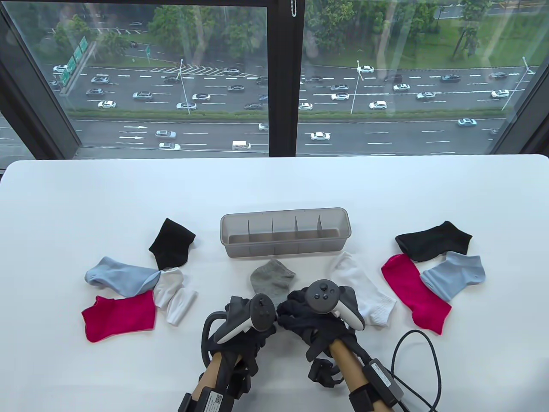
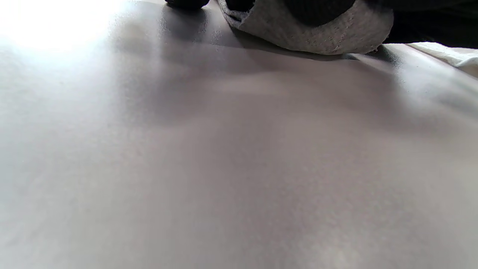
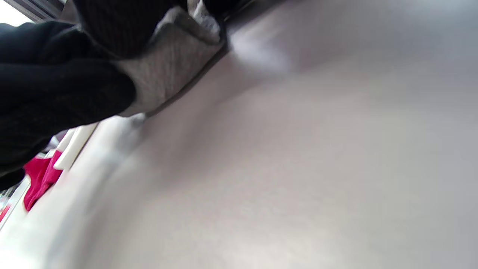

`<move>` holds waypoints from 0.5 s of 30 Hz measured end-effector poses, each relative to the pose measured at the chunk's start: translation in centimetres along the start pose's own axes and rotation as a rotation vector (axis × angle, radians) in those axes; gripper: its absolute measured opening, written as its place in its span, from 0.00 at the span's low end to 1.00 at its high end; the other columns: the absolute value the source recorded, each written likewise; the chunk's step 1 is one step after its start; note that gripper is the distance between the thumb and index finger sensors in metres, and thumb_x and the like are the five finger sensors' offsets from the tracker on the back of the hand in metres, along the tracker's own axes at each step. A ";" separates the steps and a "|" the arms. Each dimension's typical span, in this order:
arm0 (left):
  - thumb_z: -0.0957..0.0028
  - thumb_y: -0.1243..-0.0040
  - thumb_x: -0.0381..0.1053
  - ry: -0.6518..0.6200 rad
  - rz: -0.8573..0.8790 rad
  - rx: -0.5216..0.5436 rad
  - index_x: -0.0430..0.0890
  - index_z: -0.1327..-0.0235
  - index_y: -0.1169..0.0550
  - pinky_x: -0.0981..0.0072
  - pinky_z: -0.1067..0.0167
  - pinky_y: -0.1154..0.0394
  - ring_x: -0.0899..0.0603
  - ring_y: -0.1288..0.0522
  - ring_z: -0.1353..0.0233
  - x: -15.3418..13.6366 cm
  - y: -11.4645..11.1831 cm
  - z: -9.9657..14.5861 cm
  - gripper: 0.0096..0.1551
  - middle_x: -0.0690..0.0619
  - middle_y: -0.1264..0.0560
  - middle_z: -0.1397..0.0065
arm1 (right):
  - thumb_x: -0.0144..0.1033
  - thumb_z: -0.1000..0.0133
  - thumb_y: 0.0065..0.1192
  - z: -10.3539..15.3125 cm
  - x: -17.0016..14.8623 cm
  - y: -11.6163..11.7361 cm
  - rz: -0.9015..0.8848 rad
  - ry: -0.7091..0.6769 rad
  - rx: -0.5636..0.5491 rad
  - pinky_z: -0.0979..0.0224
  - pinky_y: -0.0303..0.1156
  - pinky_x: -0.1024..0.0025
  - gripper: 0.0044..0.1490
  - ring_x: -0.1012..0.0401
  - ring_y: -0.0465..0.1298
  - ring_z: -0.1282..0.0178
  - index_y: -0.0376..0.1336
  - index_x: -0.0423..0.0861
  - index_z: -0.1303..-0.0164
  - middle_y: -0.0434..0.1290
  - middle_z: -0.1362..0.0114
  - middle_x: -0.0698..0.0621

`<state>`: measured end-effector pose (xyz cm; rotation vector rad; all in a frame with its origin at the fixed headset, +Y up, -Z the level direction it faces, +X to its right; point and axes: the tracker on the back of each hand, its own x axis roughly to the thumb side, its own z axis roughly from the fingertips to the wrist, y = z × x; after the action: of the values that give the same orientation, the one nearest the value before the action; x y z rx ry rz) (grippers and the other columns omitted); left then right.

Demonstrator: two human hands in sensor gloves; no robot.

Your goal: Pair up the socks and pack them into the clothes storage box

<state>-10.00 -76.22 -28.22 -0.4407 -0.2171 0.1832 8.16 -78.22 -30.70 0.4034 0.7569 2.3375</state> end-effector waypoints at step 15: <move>0.41 0.52 0.55 0.013 0.005 0.046 0.57 0.33 0.31 0.33 0.19 0.52 0.33 0.45 0.14 0.1 0.0 -0.1 0.22 0.52 0.40 0.14 | 0.46 0.34 0.47 -0.1 -0.2 0.2 -0.099 0.043 -0.035 0.16 0.20 0.49 0.24 0.50 0.26 0.14 0.65 0.48 0.34 0.38 0.12 0.47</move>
<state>-9.88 -76.22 -28.27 -0.3964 -0.1986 0.1894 8.13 -78.50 -30.64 0.2949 0.7380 2.2692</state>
